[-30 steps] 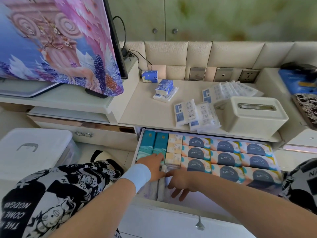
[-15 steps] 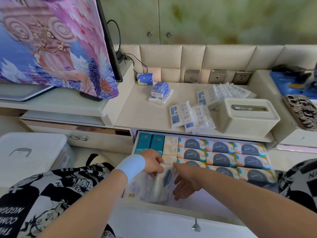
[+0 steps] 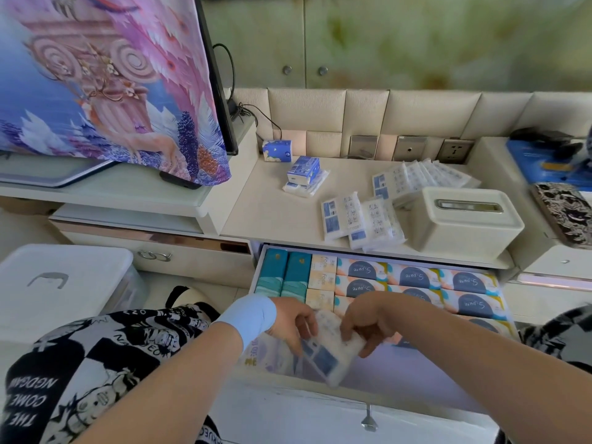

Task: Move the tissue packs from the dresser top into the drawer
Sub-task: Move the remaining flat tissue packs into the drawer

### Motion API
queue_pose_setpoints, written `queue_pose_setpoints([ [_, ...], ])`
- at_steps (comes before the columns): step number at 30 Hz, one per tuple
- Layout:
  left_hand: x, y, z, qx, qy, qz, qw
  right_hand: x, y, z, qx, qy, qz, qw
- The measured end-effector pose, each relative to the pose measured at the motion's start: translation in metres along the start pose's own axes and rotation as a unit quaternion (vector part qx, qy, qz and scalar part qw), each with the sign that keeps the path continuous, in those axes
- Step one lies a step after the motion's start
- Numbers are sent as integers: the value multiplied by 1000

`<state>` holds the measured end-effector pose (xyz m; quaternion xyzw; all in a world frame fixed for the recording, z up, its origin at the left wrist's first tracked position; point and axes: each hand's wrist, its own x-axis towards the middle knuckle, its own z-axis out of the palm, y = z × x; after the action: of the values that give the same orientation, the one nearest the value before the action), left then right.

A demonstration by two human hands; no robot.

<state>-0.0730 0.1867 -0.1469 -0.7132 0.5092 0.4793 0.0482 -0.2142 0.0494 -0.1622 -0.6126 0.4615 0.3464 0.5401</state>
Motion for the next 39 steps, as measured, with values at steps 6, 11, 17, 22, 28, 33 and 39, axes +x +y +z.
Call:
queue_pose_setpoints([
  [6,10,-6,8,120,2,-74,990,-6,2,28,-120,76,-13,990],
  [11,13,-6,9,143,9,-78,987,-2,-12,29,-289,149,-29,945],
  [17,19,-11,15,100,72,-78,989,27,14,65,-64,79,-36,994],
  [22,22,-13,20,71,145,-45,986,32,2,75,39,-7,-52,998],
  [28,23,-10,18,139,101,-43,984,37,5,75,81,-56,-76,992],
  [33,29,-3,6,173,66,-73,980,38,-3,57,-113,-12,-98,989],
  [39,37,19,-44,145,101,-73,982,3,-44,-10,-253,188,-183,931],
])
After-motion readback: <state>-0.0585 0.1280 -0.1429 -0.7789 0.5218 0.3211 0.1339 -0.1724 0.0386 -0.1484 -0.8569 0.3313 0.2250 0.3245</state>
